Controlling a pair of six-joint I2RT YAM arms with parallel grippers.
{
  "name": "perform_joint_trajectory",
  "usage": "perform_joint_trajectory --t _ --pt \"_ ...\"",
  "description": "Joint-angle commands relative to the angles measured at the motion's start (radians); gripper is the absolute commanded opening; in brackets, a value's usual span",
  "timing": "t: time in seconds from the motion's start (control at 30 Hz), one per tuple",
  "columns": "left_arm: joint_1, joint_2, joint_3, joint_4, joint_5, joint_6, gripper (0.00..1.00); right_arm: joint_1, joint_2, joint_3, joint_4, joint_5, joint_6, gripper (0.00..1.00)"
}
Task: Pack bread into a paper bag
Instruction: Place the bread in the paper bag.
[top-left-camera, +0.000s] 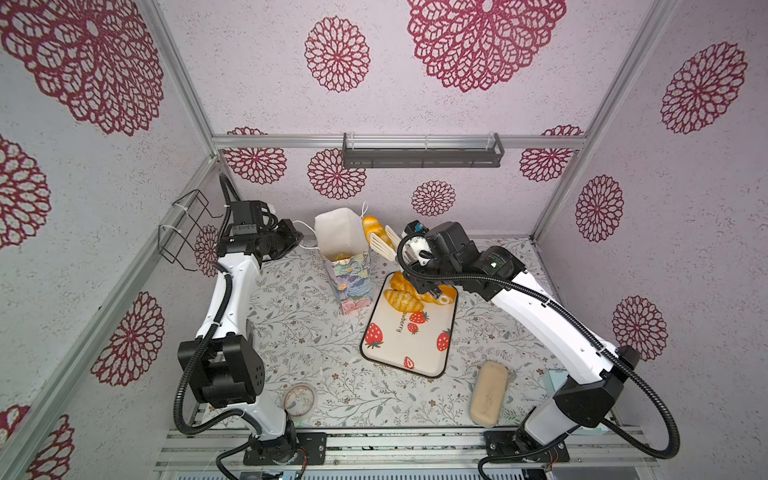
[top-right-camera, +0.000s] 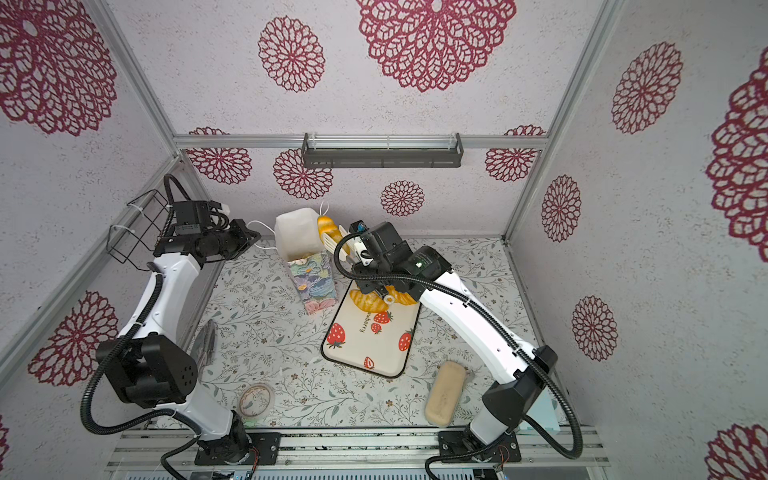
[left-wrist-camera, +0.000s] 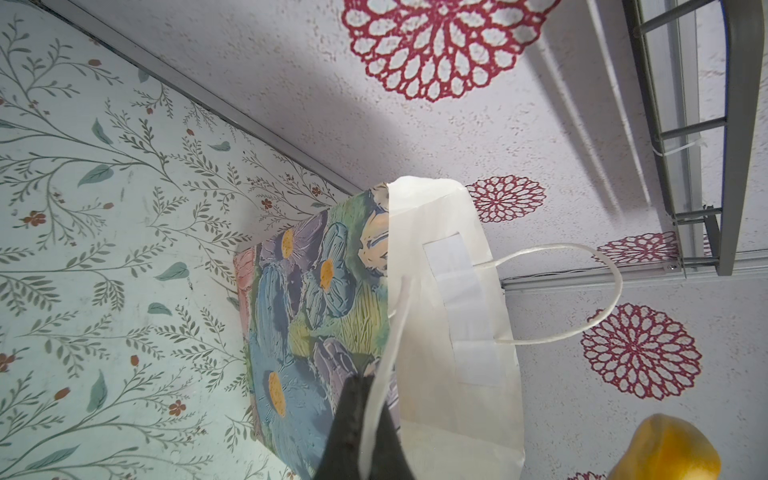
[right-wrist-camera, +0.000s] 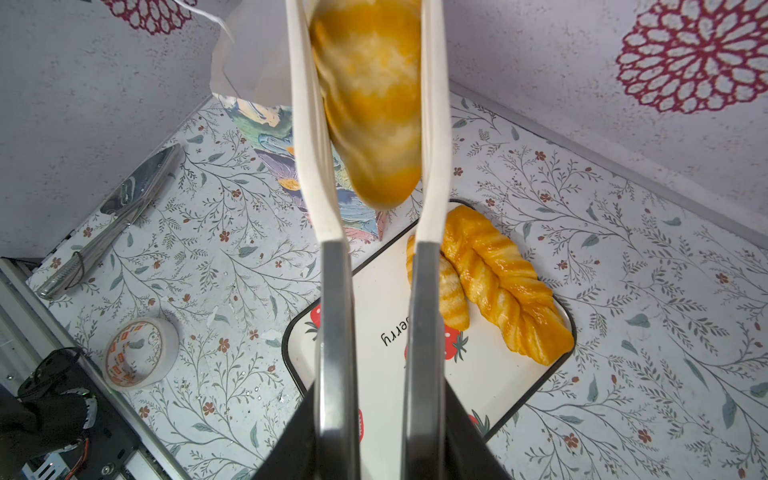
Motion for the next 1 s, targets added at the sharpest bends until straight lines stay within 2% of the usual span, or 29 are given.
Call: perform_joint_trajectory --t 0.0,0.57,0.97 --pt "-0.001 0.009 -0.014 0.021 0.003 0.005 0.0 -0.002 0.005 0.071 0.069 -0.023 -0.024 0.37" --pt "-0.001 0.012 -0.013 0.02 0.009 0.007 0.0 0.001 0.235 0.324 0.11 -0.138 0.001 0.36" --pt "0.0 0.004 -0.019 0.037 0.028 0.007 0.0 0.004 0.34 0.415 0.116 -0.166 0.002 0.36"
